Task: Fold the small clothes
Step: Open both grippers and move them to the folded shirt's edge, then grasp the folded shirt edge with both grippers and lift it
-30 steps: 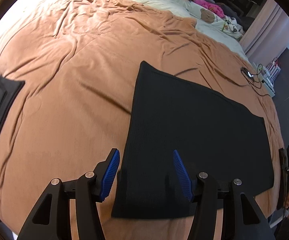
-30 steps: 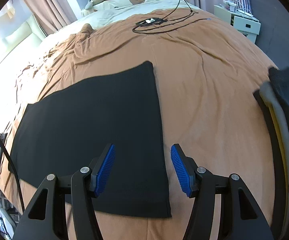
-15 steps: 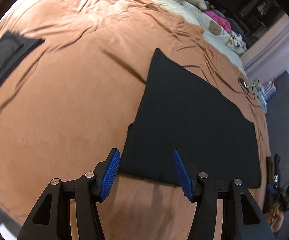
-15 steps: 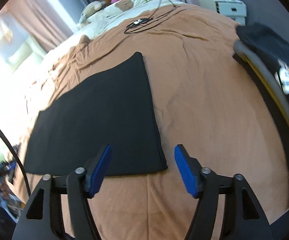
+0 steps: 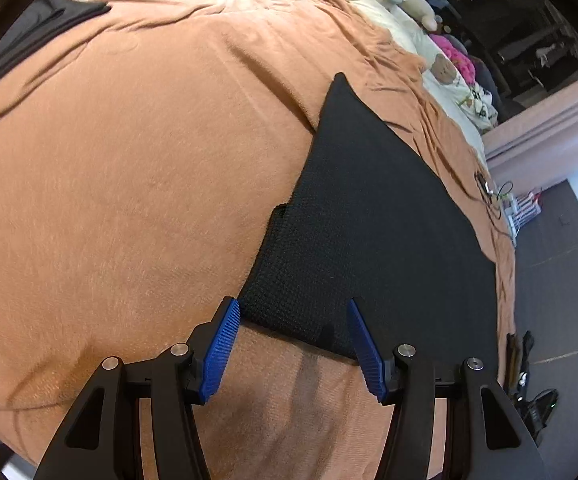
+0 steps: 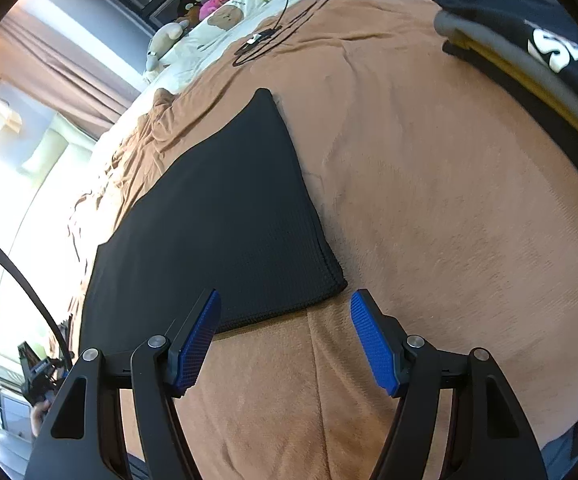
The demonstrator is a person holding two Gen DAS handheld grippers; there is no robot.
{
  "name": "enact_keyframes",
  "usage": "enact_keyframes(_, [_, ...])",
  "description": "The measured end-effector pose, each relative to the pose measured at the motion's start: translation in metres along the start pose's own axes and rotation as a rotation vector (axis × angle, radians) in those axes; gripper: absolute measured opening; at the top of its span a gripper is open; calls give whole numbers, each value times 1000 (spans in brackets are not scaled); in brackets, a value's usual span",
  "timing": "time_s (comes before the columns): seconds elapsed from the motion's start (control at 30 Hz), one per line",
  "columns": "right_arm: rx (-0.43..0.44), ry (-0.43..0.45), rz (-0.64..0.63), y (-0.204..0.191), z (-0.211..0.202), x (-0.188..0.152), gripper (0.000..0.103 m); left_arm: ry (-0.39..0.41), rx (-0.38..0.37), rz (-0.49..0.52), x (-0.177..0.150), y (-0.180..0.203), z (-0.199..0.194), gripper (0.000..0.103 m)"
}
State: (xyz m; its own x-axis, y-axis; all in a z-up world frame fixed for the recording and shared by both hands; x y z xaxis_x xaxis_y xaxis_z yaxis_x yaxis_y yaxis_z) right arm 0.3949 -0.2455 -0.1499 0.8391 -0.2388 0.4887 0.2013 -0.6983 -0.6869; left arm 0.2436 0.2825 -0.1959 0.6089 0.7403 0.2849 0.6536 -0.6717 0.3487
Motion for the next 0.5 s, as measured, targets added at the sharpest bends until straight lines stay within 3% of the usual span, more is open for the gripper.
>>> enact_keyframes(0.1, [9,1,21,1,1,-1,66,-8,-46,-48,-6,-7,-2,58])
enact_keyframes(0.23, [30,3,51,2,5,-3,66,-36,-58,-63,-13,-10,4,58])
enact_keyframes(0.5, [43,23,152,15,23,-2,66,-16,-88,-124,-6,-12,8,58])
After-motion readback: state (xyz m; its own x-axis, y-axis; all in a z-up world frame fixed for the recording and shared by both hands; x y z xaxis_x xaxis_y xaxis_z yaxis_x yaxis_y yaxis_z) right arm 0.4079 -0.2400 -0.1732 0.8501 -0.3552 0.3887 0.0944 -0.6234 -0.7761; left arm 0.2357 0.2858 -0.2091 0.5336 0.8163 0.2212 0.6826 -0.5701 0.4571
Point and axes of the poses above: each gripper's, at about its wrist camera, not at the fingertips, and z roughly the way its jaws point, y to its right, x to its top, the point moved 5 cm from there along z, roughly the way its jaws point, and after that the axes turned 14 degrees about x, right-handed, at the moved point
